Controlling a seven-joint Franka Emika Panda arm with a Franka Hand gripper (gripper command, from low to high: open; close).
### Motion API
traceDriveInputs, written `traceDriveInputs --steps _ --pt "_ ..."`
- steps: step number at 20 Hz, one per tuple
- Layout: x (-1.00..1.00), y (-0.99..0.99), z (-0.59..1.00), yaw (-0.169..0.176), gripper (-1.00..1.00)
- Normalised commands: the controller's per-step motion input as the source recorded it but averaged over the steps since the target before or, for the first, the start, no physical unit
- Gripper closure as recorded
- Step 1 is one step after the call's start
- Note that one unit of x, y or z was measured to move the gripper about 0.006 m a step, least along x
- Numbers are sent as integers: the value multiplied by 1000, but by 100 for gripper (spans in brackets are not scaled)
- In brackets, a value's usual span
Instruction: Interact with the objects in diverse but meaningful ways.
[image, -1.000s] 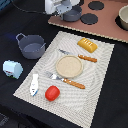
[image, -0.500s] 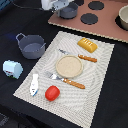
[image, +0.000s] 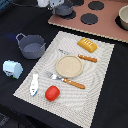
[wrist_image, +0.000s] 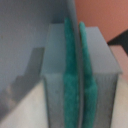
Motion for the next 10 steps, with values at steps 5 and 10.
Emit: traceDriveInputs --steps 5,10 --pt "402 0 -135 -72 100" --pt "273 23 -92 -66 100"
